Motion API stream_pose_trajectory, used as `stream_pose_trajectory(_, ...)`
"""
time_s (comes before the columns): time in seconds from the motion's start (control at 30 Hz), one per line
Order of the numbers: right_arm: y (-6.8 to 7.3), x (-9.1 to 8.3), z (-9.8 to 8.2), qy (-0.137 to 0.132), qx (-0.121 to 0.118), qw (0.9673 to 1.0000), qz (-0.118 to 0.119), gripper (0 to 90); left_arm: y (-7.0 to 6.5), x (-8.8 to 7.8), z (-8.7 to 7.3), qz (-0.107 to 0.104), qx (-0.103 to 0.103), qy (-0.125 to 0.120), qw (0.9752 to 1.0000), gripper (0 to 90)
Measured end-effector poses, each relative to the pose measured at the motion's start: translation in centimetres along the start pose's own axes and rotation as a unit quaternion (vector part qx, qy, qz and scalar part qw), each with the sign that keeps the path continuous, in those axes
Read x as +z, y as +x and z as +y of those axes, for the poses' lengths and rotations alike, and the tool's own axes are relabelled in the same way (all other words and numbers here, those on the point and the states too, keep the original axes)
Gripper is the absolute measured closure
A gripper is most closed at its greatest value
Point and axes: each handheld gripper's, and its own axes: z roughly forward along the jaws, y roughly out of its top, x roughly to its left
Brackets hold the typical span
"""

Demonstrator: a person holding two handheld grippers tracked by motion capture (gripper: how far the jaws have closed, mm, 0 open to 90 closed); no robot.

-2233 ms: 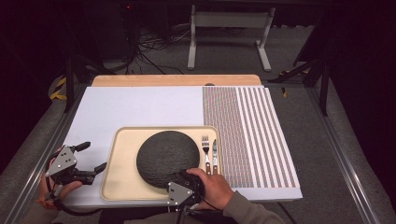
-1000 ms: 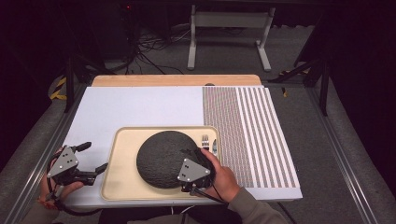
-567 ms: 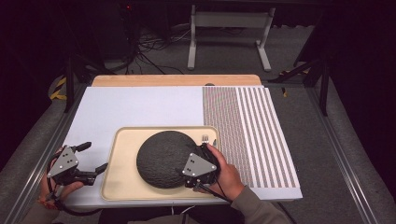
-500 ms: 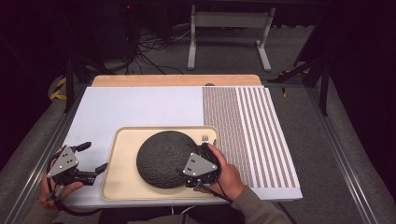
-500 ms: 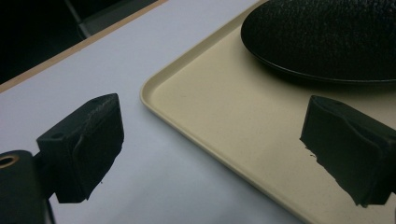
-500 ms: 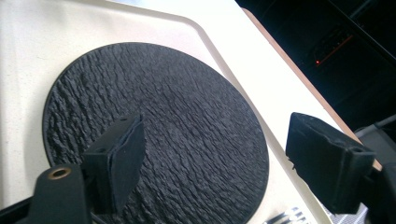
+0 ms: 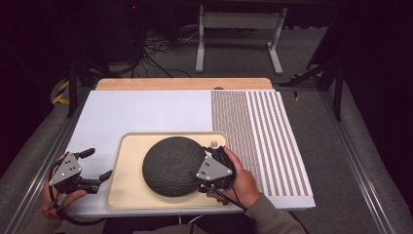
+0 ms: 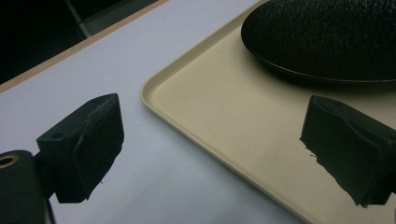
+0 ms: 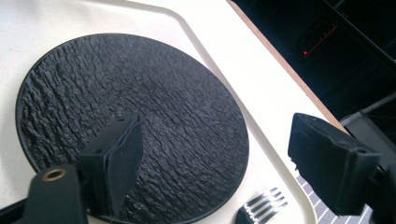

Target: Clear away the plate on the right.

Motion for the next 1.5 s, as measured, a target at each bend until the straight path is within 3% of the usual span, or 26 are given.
stream_pose_trajectory(0.8,-1.3,-1.0,-1.1,0.019,0.016,0.9994,-0.025,17.8,-0.1,0.0,0.0,0.0,0.0,0.0,1.0,6.6)
stream_pose_trajectory(1.5,-2.3,-2.2,-3.5,0.045,0.032,0.9972,-0.051,16.7,-0.2,0.1,0.1,-0.003,-0.002,0.0,1.0,6.6)
